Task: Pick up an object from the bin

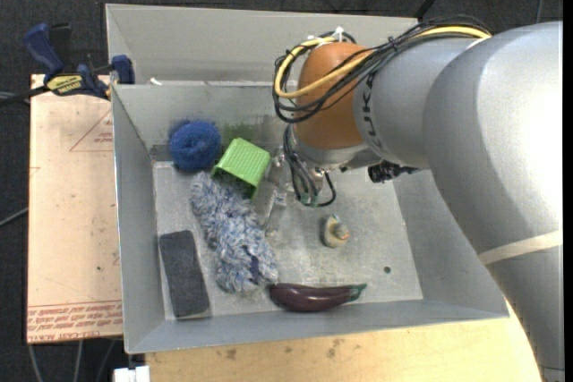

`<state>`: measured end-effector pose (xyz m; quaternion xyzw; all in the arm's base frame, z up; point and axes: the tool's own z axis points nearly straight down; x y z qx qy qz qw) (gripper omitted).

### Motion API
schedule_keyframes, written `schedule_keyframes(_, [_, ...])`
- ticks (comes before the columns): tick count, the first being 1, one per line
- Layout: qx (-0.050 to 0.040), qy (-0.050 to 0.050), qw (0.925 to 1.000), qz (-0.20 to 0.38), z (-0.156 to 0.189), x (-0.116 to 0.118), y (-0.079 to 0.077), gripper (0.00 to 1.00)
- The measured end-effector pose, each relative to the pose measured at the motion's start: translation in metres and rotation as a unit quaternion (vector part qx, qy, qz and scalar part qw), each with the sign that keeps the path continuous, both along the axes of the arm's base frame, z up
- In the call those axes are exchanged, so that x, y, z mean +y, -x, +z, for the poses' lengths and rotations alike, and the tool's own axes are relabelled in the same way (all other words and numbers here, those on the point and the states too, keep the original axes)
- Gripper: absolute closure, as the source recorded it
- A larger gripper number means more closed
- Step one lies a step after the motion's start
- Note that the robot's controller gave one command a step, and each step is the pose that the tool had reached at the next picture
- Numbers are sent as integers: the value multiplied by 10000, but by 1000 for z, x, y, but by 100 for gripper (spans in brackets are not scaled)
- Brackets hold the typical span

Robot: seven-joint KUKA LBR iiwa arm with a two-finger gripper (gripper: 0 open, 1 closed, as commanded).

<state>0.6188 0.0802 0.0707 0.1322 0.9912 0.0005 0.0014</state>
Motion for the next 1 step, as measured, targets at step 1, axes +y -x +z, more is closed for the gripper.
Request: schedule_keyframes(1, [0,0,10000,0,0,0,0,0])
